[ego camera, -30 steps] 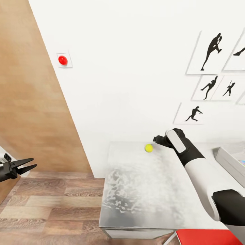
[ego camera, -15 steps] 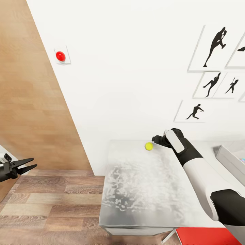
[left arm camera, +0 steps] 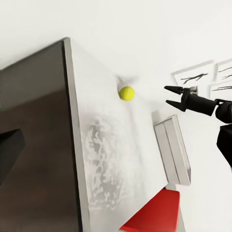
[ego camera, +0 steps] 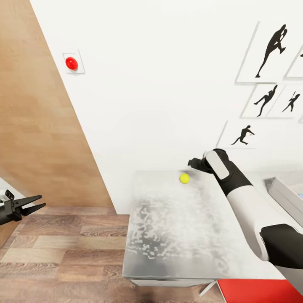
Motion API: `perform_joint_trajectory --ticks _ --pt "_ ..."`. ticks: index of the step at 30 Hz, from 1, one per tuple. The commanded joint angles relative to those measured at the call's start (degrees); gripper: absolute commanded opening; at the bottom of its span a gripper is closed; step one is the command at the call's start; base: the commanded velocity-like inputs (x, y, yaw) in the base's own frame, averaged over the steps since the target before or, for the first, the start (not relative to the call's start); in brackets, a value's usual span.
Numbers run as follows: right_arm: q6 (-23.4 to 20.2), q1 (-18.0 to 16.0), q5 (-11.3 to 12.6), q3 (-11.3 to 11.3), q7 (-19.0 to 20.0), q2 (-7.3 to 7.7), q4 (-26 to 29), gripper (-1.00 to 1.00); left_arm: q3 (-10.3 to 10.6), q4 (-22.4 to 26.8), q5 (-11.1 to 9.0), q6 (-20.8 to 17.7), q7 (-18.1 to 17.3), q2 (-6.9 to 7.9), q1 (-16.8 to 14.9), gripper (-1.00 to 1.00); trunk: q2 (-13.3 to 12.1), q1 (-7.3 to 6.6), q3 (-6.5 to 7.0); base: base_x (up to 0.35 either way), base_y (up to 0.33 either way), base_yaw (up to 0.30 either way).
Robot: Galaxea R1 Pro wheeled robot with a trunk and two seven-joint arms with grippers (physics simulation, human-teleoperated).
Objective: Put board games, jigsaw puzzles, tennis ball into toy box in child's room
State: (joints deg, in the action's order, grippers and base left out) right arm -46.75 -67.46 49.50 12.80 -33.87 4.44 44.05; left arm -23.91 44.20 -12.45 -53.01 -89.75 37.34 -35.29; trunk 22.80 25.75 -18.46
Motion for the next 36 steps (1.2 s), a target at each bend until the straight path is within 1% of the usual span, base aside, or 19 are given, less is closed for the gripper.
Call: perform_joint_trajectory --ticks 1,17,30,36 --pt "-0.16 -0.15 0.59 0.30 -0.54 0.03 0.05 1.00 0.00 0.01 0.04 -0.61 -0.25 0.01 -0.04 1.00 0.11 0.03 -0.20 0.000 0.000 0.000" --pt "0.37 -0.30 0.61 0.50 -0.50 -0.13 -0.01 1.00 0.00 0.04 0.01 -0.69 -0.25 0.01 -0.04 1.00 0.11 0.03 -1.70 0.000 0.000 0.000" --pt "1.66 -0.33 0.54 0.47 -0.50 -0.91 0.05 1.00 0.00 0.04 0.03 -0.69 -0.25 0.01 -0.04 1.00 0.11 0.03 -2.91 0.000 0.000 0.000" --pt "2.70 -1.41 0.51 0.47 -0.50 -1.10 0.00 1.00 0.00 0.03 0.01 -0.69 -0.25 -0.01 -0.04 1.00 0.11 0.03 -3.48 0.000 0.000 0.000"
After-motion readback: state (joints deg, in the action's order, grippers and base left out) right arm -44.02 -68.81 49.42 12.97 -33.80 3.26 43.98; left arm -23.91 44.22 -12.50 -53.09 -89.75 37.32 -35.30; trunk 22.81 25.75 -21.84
